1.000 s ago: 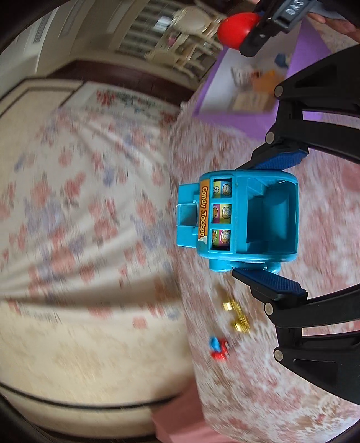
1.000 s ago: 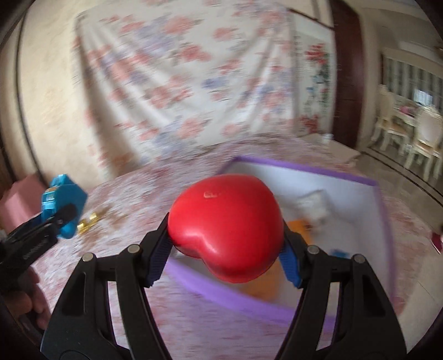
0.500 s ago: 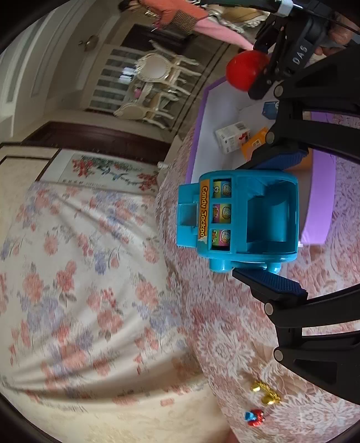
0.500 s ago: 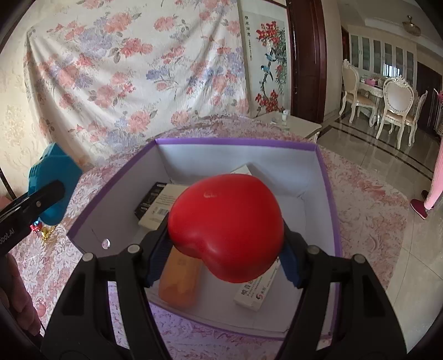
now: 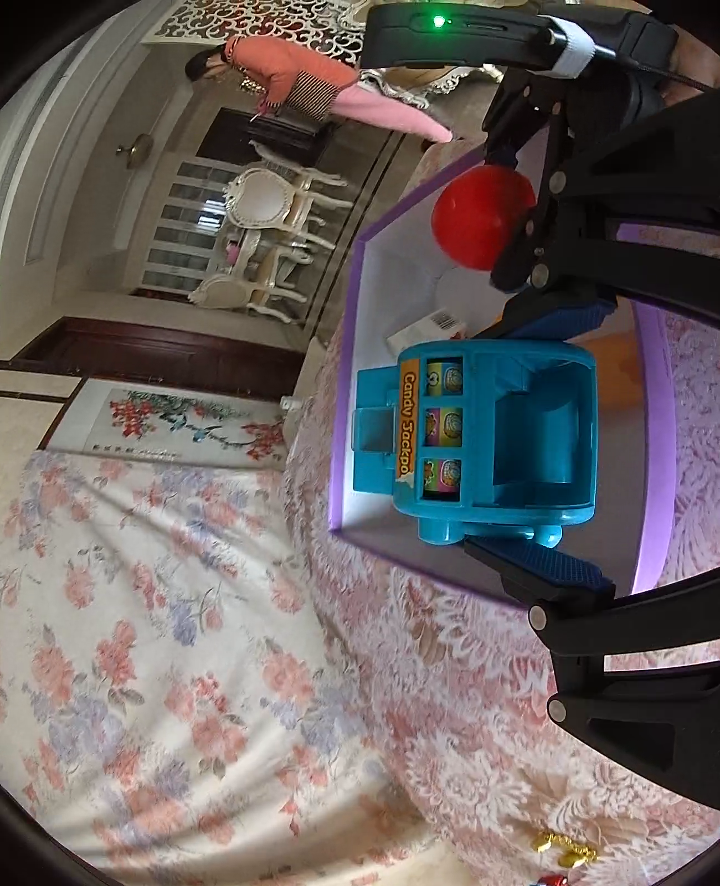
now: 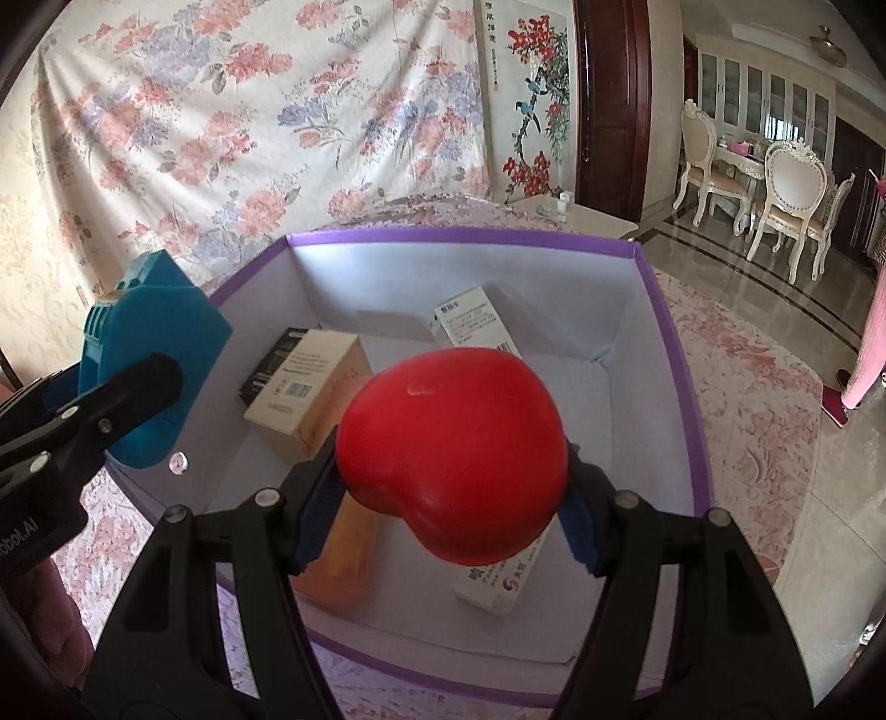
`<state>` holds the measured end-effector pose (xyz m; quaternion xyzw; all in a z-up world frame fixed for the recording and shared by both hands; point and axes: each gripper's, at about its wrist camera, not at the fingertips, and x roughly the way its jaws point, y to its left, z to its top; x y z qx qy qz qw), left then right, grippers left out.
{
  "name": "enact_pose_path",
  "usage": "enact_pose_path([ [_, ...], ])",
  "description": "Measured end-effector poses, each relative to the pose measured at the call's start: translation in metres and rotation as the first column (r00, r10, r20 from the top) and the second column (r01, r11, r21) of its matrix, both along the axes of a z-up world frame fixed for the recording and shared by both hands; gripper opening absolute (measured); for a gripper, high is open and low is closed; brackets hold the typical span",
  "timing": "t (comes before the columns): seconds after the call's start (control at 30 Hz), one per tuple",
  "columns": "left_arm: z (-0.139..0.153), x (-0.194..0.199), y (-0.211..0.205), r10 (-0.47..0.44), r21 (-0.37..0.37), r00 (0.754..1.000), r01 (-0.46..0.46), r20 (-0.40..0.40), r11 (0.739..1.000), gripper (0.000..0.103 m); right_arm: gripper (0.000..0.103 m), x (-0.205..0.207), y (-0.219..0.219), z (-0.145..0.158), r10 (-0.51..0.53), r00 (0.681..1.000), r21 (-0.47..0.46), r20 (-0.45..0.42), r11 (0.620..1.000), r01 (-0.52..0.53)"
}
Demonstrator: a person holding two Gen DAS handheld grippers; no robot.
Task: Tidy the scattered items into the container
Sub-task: 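Drop the heart ball from the right tool while the left tool lowers the slot machine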
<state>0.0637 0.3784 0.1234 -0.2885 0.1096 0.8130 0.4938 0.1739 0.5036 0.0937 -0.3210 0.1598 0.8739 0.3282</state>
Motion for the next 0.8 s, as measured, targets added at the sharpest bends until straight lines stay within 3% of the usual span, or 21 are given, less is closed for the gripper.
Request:
enact_pose_path([
  [0.8, -0.032, -0.021, 0.008, 0.045, -0.119, 0.996, -0.036, 0.076, 0.992, 0.063, 0.07, -0.008, 0.002, -0.015, 0.016, 0.999, -0.068, 0.027, 0.998, -0.014],
])
